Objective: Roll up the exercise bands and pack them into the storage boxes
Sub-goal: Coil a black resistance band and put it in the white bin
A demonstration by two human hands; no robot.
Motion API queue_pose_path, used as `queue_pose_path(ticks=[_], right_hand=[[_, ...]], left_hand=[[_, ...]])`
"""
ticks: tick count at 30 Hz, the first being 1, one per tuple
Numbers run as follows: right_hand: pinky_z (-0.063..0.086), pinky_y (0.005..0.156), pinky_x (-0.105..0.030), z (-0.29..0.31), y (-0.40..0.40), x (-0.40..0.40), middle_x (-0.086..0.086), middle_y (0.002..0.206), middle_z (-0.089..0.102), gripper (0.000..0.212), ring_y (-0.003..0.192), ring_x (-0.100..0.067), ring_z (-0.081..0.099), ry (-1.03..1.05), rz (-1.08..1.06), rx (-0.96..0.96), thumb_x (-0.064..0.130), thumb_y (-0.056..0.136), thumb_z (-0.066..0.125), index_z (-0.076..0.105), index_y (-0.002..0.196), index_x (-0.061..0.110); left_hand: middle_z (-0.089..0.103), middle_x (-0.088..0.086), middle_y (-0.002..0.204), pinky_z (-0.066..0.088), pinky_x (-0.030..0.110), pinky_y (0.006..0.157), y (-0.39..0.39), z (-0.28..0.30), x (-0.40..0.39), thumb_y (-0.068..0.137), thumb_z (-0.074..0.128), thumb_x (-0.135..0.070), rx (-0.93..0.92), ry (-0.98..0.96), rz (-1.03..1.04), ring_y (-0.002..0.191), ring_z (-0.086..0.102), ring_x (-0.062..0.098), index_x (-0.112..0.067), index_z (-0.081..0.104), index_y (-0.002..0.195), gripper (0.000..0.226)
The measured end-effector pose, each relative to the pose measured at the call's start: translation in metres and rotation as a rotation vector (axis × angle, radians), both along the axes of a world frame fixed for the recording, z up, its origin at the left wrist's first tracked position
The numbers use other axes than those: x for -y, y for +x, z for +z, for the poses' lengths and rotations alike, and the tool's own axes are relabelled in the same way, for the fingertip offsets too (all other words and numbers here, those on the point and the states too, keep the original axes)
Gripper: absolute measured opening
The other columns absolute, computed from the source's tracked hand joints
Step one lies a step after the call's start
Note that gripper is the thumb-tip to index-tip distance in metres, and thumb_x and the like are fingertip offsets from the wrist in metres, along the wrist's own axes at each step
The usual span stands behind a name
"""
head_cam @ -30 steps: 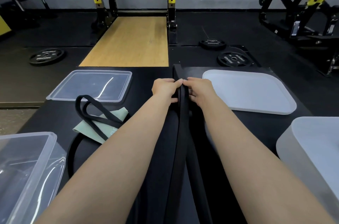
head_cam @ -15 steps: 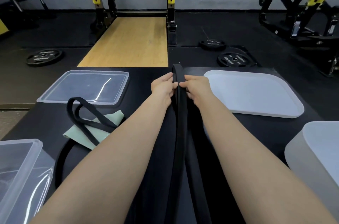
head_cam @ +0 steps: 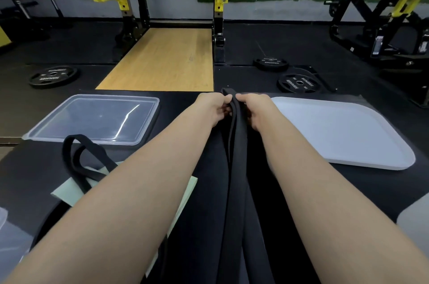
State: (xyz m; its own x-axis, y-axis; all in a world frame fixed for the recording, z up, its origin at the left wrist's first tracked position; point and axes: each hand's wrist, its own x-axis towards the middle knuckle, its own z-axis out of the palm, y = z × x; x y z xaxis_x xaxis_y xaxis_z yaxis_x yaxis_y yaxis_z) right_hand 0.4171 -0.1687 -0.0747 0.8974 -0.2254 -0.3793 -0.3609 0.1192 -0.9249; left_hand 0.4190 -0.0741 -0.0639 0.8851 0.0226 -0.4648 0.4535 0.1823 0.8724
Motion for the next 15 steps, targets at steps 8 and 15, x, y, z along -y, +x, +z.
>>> queue_pose_path(ticks=[8, 15], right_hand=[[0.053, 0.049, -0.021, 0.000, 0.007, 0.005, -0.007, 0.069, 0.066, 0.023, 0.054, -0.013, 0.065, 0.194, -0.010, 0.179, -0.006, 0.089, 0.055, 0.064, 0.073, 0.009], [0.049, 0.096, -0.040, -0.004, 0.026, -0.011, -0.016, 0.114, 0.067, 0.028, 0.106, -0.029, 0.063, -0.052, -0.027, 0.267, 0.003, 0.087, 0.061, 0.066, 0.115, 0.003]], left_hand=[[0.056, 0.005, 0.124, 0.045, 0.029, 0.101, 0.013, -0.007, 0.008, 0.087, 0.050, 0.013, 0.282, 0.086, 0.115, 0.117, 0.056, 0.018, -0.015, 0.062, 0.120, 0.046], [0.060, 0.004, 0.123, 0.044, 0.032, 0.102, 0.034, -0.026, 0.002, 0.089, 0.053, 0.006, 0.311, 0.061, 0.130, 0.116, 0.057, 0.021, -0.013, 0.045, 0.136, 0.051]])
